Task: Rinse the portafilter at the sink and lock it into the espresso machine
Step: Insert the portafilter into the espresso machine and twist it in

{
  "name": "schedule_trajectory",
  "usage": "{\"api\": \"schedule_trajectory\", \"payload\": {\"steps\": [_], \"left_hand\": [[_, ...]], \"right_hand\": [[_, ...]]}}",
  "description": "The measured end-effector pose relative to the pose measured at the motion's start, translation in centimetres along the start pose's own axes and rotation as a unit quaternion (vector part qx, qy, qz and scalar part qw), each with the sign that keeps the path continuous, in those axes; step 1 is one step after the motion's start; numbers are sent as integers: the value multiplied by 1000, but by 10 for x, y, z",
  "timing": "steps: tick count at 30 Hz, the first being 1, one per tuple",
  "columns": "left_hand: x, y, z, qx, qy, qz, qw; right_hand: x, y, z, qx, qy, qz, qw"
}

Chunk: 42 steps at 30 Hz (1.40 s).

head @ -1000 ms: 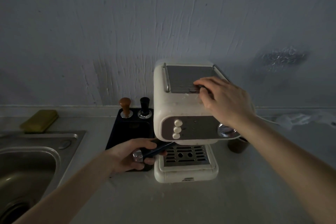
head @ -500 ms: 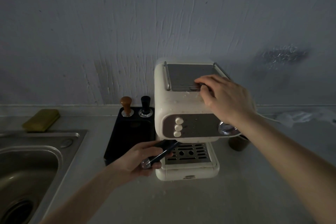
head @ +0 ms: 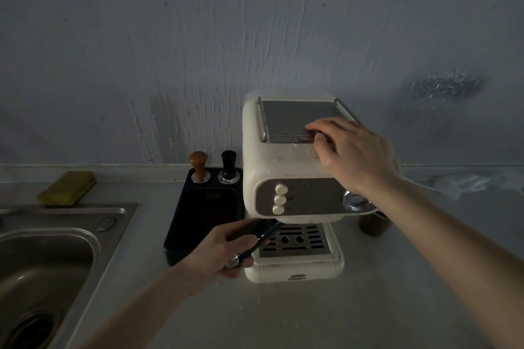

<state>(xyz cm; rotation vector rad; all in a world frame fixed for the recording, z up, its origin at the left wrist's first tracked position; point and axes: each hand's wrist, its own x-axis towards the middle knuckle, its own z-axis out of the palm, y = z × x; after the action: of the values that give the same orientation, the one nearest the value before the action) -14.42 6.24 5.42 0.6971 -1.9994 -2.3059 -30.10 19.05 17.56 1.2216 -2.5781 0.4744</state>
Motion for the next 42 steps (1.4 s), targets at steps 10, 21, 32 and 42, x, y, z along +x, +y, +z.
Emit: {"api": "schedule_trajectory", "payload": {"steps": [10, 21, 32, 42], "left_hand": [[-7, -16, 28, -74, 41, 42, 996], [-10, -29, 90, -145, 144, 76, 976], [-13, -17, 69, 126, 102, 49, 986], [-54, 76, 19, 425, 9, 81, 902]], "right_hand": [[0, 0, 1, 9, 9, 3, 1000], [0, 0, 2, 4, 11, -1, 1000], [-1, 1, -3, -21, -25, -17, 999], [-8, -31, -33, -104, -172, 19, 979]]}}
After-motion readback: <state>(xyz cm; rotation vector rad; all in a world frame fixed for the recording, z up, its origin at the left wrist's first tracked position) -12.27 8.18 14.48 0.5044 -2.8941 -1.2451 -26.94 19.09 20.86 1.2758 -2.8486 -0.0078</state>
